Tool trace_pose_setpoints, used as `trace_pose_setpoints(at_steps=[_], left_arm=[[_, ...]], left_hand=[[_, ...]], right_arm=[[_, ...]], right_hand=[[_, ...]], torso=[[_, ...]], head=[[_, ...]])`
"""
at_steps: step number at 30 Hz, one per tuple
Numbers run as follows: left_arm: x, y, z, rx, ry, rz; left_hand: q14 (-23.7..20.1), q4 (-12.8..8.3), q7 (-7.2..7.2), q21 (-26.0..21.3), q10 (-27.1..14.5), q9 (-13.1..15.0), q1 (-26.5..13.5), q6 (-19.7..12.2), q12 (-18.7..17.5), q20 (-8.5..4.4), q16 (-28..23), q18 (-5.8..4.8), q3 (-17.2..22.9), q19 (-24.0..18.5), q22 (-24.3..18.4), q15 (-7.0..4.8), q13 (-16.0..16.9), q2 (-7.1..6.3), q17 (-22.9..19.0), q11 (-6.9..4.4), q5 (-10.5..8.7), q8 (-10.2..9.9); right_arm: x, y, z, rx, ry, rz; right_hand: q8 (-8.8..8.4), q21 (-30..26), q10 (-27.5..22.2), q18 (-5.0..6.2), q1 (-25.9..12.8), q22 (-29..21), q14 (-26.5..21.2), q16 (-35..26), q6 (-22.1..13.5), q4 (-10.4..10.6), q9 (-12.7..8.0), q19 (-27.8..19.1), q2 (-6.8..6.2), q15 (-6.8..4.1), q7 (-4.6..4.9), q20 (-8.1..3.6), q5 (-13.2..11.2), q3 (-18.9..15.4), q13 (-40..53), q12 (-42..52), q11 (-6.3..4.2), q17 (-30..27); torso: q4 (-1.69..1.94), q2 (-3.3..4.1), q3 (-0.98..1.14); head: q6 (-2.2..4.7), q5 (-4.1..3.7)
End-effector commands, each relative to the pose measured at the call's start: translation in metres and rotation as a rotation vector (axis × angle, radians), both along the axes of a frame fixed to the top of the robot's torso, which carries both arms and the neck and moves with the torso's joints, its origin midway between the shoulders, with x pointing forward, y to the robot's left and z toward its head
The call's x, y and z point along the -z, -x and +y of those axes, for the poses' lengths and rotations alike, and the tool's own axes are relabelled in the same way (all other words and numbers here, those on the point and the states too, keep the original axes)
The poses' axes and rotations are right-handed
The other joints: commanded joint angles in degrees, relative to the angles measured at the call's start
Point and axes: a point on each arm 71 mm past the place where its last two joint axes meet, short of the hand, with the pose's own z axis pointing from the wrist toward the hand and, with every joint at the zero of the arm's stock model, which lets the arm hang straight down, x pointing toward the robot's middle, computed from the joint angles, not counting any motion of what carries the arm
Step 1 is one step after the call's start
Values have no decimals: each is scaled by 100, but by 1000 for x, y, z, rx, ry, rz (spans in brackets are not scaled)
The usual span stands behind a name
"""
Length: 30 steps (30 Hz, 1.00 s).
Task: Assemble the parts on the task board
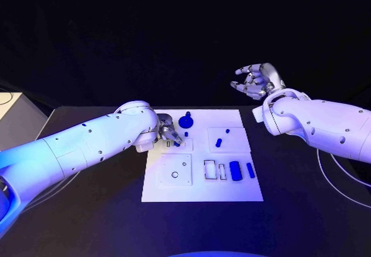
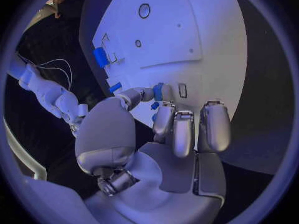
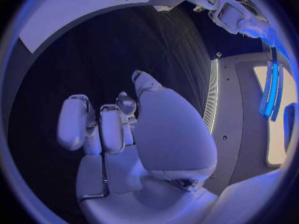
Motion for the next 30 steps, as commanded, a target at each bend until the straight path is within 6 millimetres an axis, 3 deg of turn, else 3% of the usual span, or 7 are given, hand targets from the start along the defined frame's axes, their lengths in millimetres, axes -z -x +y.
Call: trace_pose_setpoints(at_steps=[1, 20, 30], left_arm=[[2, 1, -1, 17, -17, 12], [5, 2, -7, 24, -13, 38], [5, 1, -8, 7, 18, 34]], left_hand=[[572, -784, -143, -23, 5, 5, 248, 155, -42, -7, -8, -37, 760, -17, -7, -34, -11, 179, 1435, -31, 14, 14], [566, -719, -125, -53, -2, 3, 222, 130, -60, 7, -21, -29, 683, -39, -51, -16, -24, 206, 1413, -11, -45, -1], [574, -517, -164, -79, 59, 52, 190, 125, 6, 17, -6, -31, 205, -30, -51, -19, 78, 260, 1438, -31, -172, 45]], right_arm=[[-1, 0, 1, -8, 3, -5], [0, 0, 3, -12, 2, -1], [0, 0, 3, -12, 2, 1]], right_hand=[[33, -26, -47, 45, -28, -5, -20, -24, -17, 0, -9, -36, -47, -10, 1, -3, 30, 37, -3, -12, 2, -4], [34, -20, -44, 43, -36, -1, -15, -15, -20, 2, -10, -31, -47, -10, 2, -3, 34, 42, -7, -12, 2, 10], [36, -19, -38, 42, -43, -1, -14, -15, -21, 3, -10, -28, -46, -10, 2, -3, 38, 47, -6, -8, 2, 12]], torso=[[0, 2, -1], [1, -4, 3], [0, 3, -2]], head=[[-7, -4], [-69, -72], [-95, -99]])
